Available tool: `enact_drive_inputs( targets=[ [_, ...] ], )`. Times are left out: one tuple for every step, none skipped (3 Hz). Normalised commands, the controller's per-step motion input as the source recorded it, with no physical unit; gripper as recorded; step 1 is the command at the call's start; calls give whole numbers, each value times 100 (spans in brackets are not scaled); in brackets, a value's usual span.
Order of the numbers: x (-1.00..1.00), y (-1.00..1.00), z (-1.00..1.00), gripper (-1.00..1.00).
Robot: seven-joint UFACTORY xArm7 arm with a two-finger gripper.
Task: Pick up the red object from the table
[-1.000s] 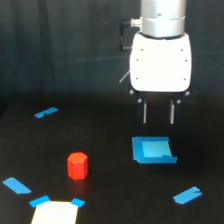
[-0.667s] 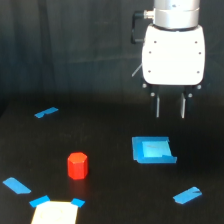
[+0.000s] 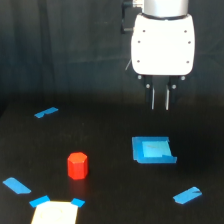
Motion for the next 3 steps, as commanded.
enact_drive_inputs(
  targets=[
    [-100,-39,73,-100],
    [-99,-46,100,-76],
    [-100,-48,-100,-100]
  ],
)
